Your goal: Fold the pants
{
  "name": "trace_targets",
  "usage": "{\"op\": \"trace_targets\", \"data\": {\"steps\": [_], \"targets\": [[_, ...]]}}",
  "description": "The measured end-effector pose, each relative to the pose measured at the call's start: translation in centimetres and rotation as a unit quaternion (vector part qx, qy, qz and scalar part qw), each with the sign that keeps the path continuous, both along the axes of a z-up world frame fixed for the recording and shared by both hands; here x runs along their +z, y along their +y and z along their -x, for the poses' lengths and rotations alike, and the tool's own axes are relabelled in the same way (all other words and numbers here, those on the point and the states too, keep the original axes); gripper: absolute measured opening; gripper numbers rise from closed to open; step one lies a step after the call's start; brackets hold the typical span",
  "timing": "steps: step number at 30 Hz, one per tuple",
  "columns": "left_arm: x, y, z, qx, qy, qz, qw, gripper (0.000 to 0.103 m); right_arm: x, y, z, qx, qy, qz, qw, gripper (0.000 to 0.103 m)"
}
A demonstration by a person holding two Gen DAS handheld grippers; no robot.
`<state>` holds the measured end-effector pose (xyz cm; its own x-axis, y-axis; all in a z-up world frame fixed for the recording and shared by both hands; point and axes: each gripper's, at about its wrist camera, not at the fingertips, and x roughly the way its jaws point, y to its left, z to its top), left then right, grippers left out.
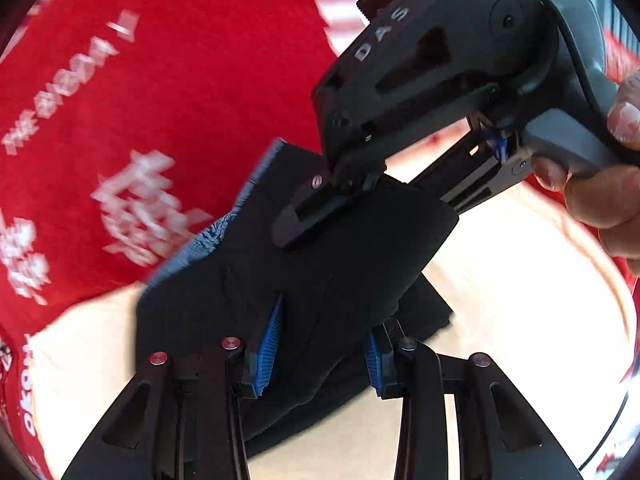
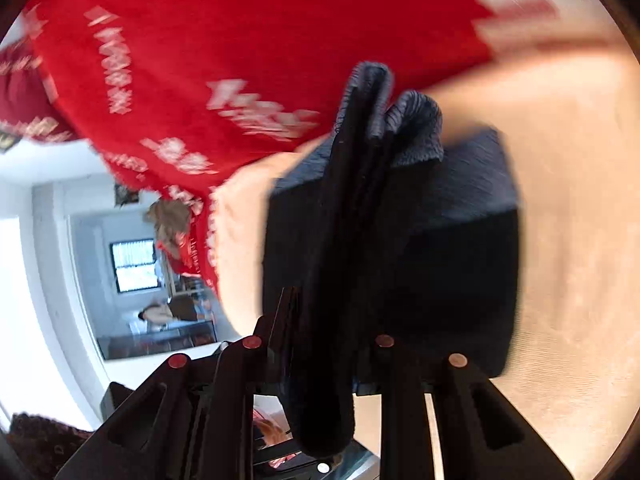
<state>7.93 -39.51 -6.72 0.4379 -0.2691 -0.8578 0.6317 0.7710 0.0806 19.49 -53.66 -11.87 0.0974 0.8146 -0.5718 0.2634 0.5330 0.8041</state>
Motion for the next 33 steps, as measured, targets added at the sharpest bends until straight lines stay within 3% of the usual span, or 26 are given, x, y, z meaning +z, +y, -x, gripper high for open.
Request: {"op": "trace_targets", "data": {"steps": [2,4,6,9,11,16,19,20,22,23,26,30,33], "targets": [[-3.0,-1.6,0.6,-0.007,0.027,-0.036,0.999,0.038,-3.6,-0.6,1.3,-0.016,0.036,-0.003,0.999,0.025],[-4.4,-2.1,1.9,-0.02,0.01,-0.068,0.9975,0.038,-5.1,-1.0,2.1,-0.031,0.045,-0.017,0.998,0.025],[-4.2,-1.9,2.4,-0.029,0.003,-0.072,0.9969,0.045,-5.2,-1.3,2.5,-0.042,0.038,-0.035,0.998,0.025],[-3.2,-0.7,2.6,-0.037,0.034,-0.068,0.9964,0.062,-4.6,-0.9,2.5,-0.025,0.028,-0.016,0.999,0.025],[-2.0,0.3,2.4,-0.026,0.052,-0.06,0.9965,0.062,-3.6,-0.9,2.4,-0.014,0.025,0.003,1.0,0.025],[0.5,4.8,-0.1,0.075,0.093,-0.041,0.992,0.062,-1.0,-0.4,2.4,0.025,-0.013,0.096,0.995,0.033],[0.3,8.1,-2.5,0.159,0.095,-0.048,0.9816,0.062,0.6,-0.3,2.6,0.029,-0.024,0.188,0.981,0.046],[-0.1,9.2,-3.3,0.186,0.098,-0.054,0.9763,0.062,1.1,-0.7,3.0,0.024,-0.027,0.212,0.977,0.046],[-1.3,11.4,-5.0,0.237,0.114,-0.055,0.9633,0.062,1.9,-1.6,3.6,0.008,-0.029,0.218,0.975,0.043],[-2.2,12.5,-6.0,0.249,0.125,-0.051,0.9591,0.062,2.6,-1.8,4.0,-0.003,-0.035,0.215,0.976,0.033],[-4.6,14.2,-7.0,0.28,0.169,-0.049,0.9439,0.075,4.5,-1.4,4.4,-0.01,-0.066,0.208,0.976,0.028],[-5.1,14.6,-6.7,0.287,0.162,-0.039,0.9433,0.08,5.8,1.5,4.1,0.027,-0.102,0.21,0.972,0.028],[-5.2,14.7,-6.6,0.293,0.167,-0.033,0.9409,0.08,2.9,4.8,3.8,0.086,-0.078,0.247,0.962,0.028]]}}
